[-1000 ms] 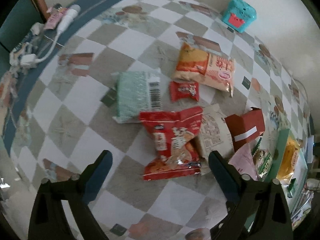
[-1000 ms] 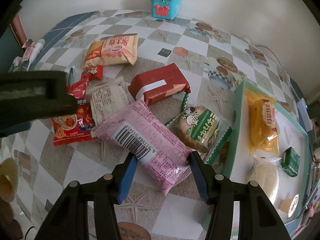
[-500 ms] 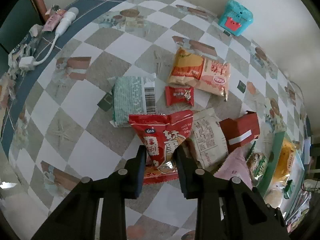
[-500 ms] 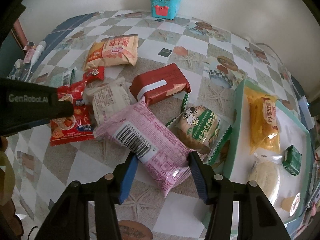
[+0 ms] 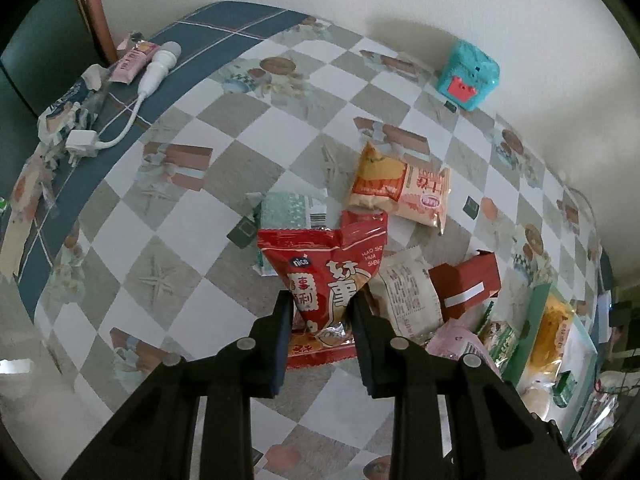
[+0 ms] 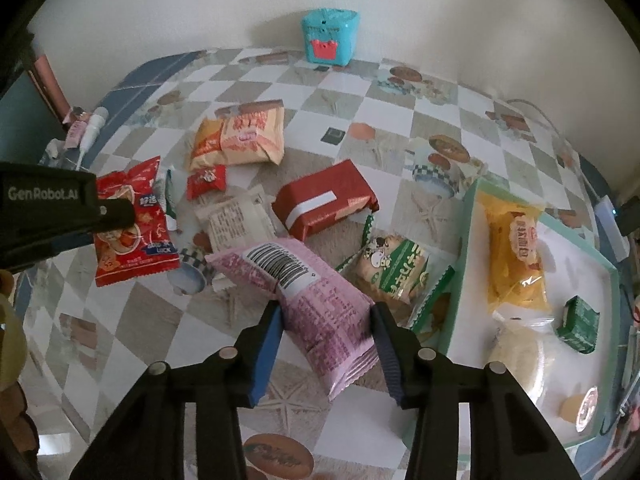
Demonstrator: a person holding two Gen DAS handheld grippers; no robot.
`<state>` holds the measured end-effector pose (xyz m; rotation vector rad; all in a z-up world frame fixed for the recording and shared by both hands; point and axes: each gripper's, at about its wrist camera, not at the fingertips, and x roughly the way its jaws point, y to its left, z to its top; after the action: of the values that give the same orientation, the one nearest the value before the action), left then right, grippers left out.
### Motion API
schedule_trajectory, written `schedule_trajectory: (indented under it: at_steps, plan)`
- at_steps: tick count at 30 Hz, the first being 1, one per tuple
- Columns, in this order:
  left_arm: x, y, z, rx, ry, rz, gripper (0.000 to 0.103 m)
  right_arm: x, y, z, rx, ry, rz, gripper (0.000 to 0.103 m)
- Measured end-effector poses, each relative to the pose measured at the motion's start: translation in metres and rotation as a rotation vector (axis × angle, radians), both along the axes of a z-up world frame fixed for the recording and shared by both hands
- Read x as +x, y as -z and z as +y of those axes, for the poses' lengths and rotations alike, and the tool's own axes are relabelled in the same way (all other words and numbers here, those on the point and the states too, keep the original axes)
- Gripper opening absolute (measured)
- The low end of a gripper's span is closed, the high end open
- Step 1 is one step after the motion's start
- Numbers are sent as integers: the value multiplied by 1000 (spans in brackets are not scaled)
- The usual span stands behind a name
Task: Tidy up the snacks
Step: 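Lift and carry the pink bag and red bag over the white tray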
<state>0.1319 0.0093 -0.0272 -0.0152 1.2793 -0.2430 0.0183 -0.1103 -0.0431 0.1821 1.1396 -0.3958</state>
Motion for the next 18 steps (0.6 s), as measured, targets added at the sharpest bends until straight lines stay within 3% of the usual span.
schedule_trajectory:
  at_steps: [18]
  plan:
    - [-5, -12, 7, -10, -22, -21, 30, -9, -16, -7, 23, 27, -49, 40]
